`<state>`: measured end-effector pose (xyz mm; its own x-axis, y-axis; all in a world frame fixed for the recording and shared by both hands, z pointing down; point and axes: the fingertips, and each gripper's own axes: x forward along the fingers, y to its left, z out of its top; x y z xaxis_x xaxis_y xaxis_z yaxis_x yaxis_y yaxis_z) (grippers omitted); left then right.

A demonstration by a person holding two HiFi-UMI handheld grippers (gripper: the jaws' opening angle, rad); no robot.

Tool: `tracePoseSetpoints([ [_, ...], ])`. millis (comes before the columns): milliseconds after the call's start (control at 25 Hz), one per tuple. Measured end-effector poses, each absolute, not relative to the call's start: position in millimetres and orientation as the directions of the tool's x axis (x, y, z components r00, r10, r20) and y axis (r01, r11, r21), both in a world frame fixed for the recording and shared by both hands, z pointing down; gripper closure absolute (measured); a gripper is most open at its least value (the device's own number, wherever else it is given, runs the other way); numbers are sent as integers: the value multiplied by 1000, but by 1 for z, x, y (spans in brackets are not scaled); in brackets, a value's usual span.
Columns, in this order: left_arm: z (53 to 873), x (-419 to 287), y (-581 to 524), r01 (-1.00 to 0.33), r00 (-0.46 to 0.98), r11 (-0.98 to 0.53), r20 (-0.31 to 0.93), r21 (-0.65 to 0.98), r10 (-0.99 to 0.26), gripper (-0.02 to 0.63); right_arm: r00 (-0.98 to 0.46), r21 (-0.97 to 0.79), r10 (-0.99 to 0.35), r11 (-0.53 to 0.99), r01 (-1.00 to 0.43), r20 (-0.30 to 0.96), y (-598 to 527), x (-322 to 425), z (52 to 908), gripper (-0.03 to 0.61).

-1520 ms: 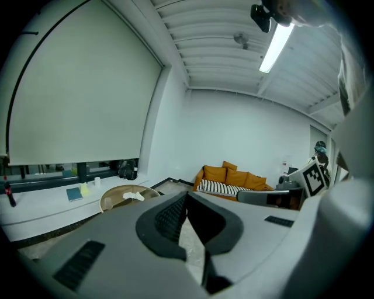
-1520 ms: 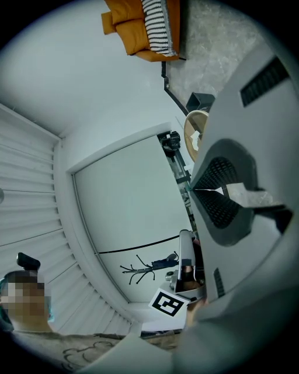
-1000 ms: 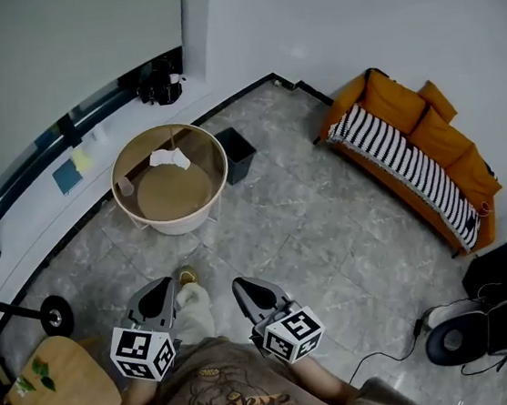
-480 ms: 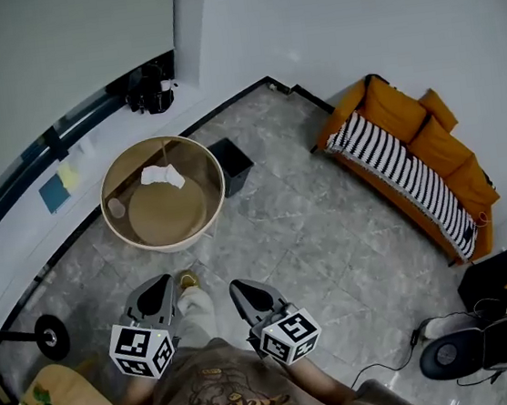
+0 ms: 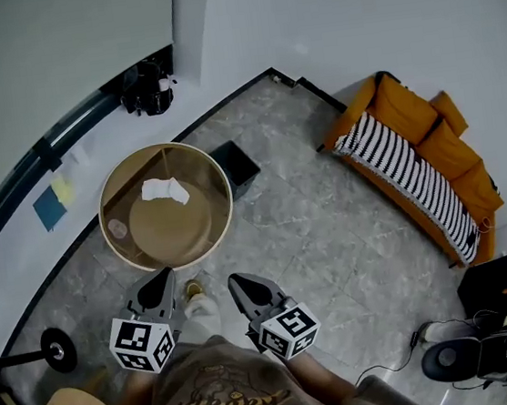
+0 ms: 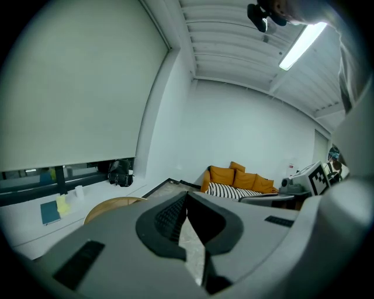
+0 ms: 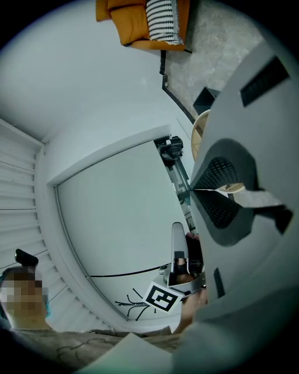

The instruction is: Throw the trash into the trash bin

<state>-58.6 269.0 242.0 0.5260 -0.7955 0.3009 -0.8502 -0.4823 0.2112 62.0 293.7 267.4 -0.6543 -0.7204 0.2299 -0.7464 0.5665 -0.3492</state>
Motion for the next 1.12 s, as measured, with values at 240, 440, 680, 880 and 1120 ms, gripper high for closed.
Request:
tracePoseSetpoints([
  [240, 238, -70, 193, -841, 540, -495, 295, 218, -788, 595, -646, -343, -726, 560, -755, 237, 220, 47, 261, 560],
  [440, 235, -83, 136, -838, 545, -501, 278, 215, -791, 595, -638, -329, -729, 557, -763, 247, 164, 35, 265, 560],
  [680, 235, -92, 93, -835, 549, -507, 275, 211, -789, 595, -639, -311, -731, 567, -763, 237, 117, 21, 262, 560],
  [880, 230, -88, 68, -836, 548, -506, 274, 213, -790, 595, -653, -307, -719, 582, -753, 239, 91, 14, 259, 560],
  [1120, 226, -89, 37, -857, 515, -480, 265, 187, -815, 595, -680, -305, -695, 611, -730, 235, 55, 14, 260, 560],
])
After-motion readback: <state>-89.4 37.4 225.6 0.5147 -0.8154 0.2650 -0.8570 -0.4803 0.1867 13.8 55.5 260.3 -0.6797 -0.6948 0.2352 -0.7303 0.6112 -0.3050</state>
